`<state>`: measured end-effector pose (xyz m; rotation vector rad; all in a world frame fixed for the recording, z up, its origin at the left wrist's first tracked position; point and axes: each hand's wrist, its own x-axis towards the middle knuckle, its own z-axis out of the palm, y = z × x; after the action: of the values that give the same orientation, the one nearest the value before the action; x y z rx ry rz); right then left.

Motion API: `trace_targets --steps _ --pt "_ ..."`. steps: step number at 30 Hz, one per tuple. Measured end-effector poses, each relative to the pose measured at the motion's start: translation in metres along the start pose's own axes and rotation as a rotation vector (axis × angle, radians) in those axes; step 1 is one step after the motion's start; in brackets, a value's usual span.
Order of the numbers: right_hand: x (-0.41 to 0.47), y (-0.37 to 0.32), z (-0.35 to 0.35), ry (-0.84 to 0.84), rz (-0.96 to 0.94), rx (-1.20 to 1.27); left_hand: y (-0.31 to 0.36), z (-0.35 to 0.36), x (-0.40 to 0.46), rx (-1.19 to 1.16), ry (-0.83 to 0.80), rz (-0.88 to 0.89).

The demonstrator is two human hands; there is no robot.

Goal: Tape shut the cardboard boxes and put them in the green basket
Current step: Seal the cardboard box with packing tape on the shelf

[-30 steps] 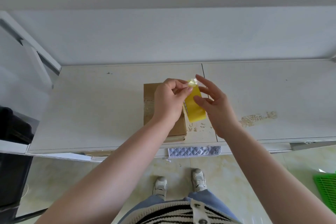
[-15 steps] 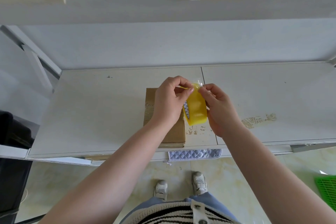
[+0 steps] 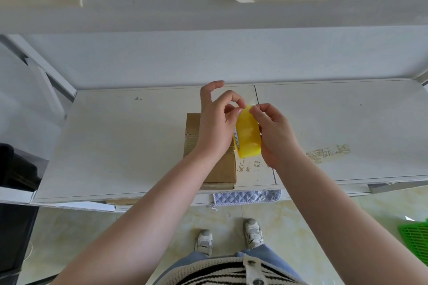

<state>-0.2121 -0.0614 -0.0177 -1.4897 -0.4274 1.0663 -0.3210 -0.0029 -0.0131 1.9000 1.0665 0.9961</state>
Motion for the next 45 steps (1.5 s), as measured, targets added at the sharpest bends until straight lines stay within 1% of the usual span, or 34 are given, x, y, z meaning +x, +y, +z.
trace_targets --steps 3,6,8,11,12,13,15,16,18,21,23,27,29,30,31,32,34,35,36,37,38,41,45 --pt "0.000 0.001 -0.001 0.011 -0.021 -0.015 -0.003 0.000 0.001 -0.055 -0.020 -0.056" --pt "0.000 0.003 0.001 0.021 -0.075 -0.053 -0.003 0.002 0.002 -0.039 -0.022 -0.103" --pt "0.000 0.004 0.003 0.056 -0.109 -0.100 -0.003 0.004 0.003 -0.030 0.005 -0.139" --pt "0.002 0.005 0.003 0.105 -0.124 -0.169 -0.003 0.007 0.002 -0.018 0.029 -0.273" --pt "0.003 0.006 0.003 0.111 -0.134 -0.186 -0.002 0.008 0.002 -0.047 0.019 -0.339" --pt "0.003 0.007 0.002 0.105 -0.151 -0.200 -0.002 0.009 0.002 -0.128 0.000 -0.413" --pt "0.003 0.009 0.000 0.082 -0.169 -0.208 0.001 0.011 0.002 -0.365 -0.014 -0.575" --pt "0.004 0.010 -0.002 0.072 -0.157 -0.193 0.001 0.011 0.003 -0.443 0.000 -0.627" --pt "0.007 0.007 -0.008 0.032 -0.138 -0.188 -0.002 0.010 0.004 -0.433 0.027 -0.615" --pt "0.010 0.001 -0.010 -0.118 -0.113 -0.294 -0.007 0.009 0.003 -0.425 0.059 -0.549" --pt "0.008 0.000 -0.007 -0.155 -0.113 -0.336 -0.009 0.010 0.001 -0.449 0.067 -0.563" --pt "0.007 -0.002 -0.005 -0.122 -0.087 -0.265 -0.017 0.015 0.011 -0.508 0.051 -0.702" --pt "0.008 -0.005 -0.005 -0.104 -0.057 -0.247 -0.021 0.015 0.014 -0.609 0.113 -0.798" --pt "0.009 -0.006 -0.005 -0.095 -0.047 -0.247 -0.026 0.015 0.012 -0.589 0.150 -0.790" --pt "0.010 -0.007 -0.005 -0.088 -0.039 -0.249 -0.035 0.014 0.009 -0.450 0.150 -0.717" --pt "0.011 -0.008 -0.007 -0.081 -0.029 -0.245 -0.048 0.015 0.003 -0.205 0.081 -0.588" --pt "0.013 -0.011 -0.010 -0.061 -0.004 -0.209 -0.077 0.017 -0.013 0.338 -0.193 -0.293" --pt "0.014 -0.012 -0.011 -0.043 0.006 -0.185 -0.089 0.019 -0.021 0.534 -0.330 -0.202" --pt "0.015 -0.012 -0.013 -0.016 0.016 -0.161 -0.100 0.021 -0.029 0.675 -0.419 -0.143" --pt "0.016 -0.012 -0.015 0.024 0.027 -0.136 -0.107 0.023 -0.034 0.763 -0.454 -0.109" --pt "0.018 -0.010 -0.016 0.076 0.040 -0.118 -0.113 0.024 -0.037 0.805 -0.454 -0.092" --pt "0.021 -0.003 -0.025 0.252 0.078 -0.121 -0.118 0.028 -0.037 0.836 -0.431 -0.076" --pt "0.024 0.007 -0.037 0.346 0.120 -0.082 -0.118 0.033 -0.039 0.876 -0.418 -0.049"
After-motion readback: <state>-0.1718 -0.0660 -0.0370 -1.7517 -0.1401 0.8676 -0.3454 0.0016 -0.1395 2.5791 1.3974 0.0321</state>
